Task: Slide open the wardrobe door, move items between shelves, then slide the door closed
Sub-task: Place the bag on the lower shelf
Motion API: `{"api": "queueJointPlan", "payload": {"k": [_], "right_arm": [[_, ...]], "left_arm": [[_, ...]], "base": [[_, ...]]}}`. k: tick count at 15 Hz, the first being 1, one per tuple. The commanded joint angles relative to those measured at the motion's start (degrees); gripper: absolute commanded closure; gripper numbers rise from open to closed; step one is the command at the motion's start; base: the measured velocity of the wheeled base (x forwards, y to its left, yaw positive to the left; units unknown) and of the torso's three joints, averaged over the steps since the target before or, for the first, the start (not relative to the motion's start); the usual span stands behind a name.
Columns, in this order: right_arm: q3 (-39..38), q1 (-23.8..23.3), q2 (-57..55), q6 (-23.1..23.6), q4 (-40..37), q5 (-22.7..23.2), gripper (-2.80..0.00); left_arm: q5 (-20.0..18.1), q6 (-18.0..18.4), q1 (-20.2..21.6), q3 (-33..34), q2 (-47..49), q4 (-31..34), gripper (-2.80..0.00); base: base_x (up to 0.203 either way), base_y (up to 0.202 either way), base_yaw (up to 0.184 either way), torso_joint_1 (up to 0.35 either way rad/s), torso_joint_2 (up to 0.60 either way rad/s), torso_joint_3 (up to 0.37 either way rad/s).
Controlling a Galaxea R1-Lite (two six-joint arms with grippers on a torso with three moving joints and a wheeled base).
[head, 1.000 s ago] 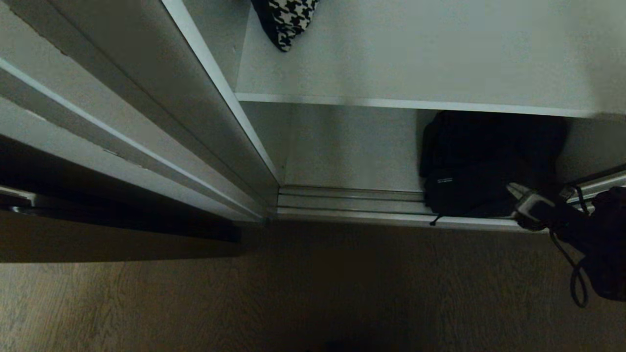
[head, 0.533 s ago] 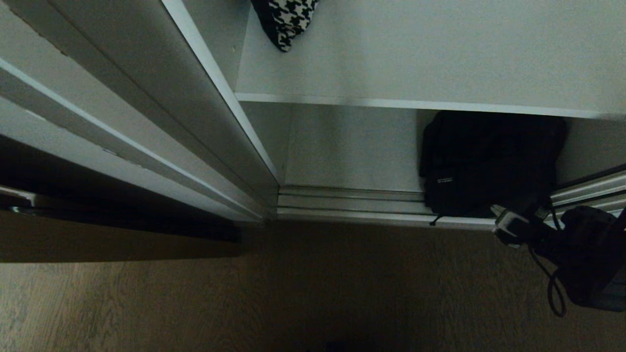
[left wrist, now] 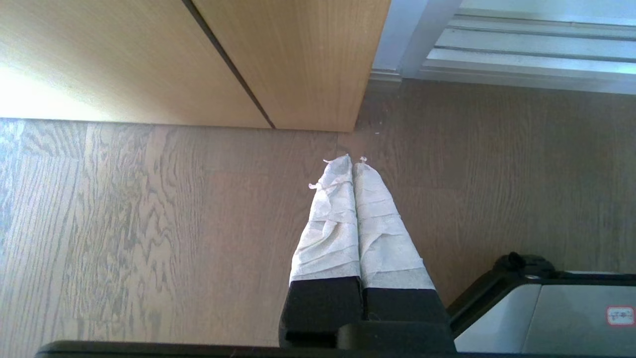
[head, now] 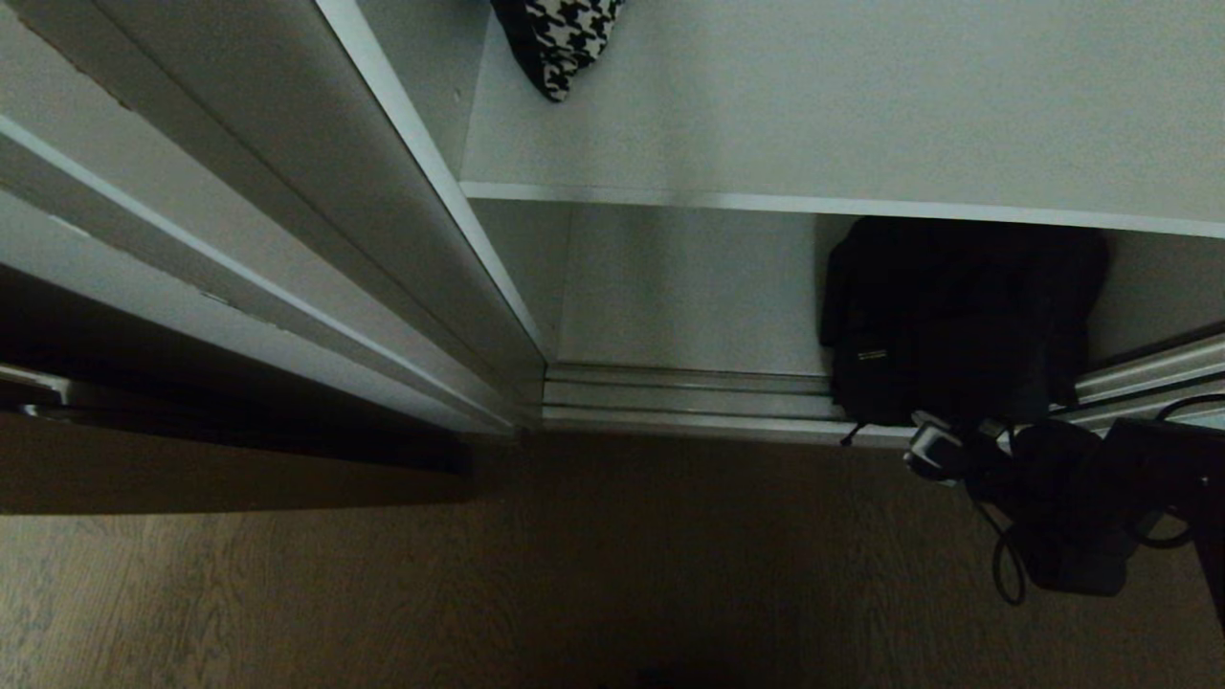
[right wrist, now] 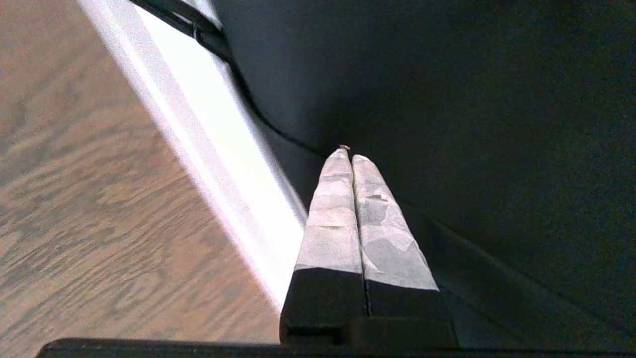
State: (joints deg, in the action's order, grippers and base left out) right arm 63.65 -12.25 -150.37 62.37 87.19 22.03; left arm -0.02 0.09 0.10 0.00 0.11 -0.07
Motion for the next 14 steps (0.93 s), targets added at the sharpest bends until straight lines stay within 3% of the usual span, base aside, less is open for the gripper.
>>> {"api": "queueJointPlan", "payload": {"k": [1,4,7,14], "right_arm": [[4.91,0.89,-4.63,0.28,0.48,-0.51,0.0],[16.31,2.35,-7.84,-2.45,0.48,-2.07,0.0],[27.08,4.37,-10.49,-6.58,0.19,-6.5,0.0],[47.29,5.09,-12.49,-6.8,-3.35,-9.67,0.0]], "left_arm": [[0.02,-0.01,-0.01,0.0,-0.02,-0.01,0.0],[0.02,-0.01,-0.01,0.0,-0.02,-0.01,0.0],[0.02,-0.01,-0.01,0.0,-0.02,-0.01,0.0],[0.02,-0.01,-0.06,0.0,-0.02,-0.01,0.0]], "base": [[0.0,0.0,0.0,0.0,0.0,0.0],[0.0,0.0,0.0,0.0,0.0,0.0],[0.0,0.0,0.0,0.0,0.0,0.0],[0.0,0.0,0.0,0.0,0.0,0.0]]}}
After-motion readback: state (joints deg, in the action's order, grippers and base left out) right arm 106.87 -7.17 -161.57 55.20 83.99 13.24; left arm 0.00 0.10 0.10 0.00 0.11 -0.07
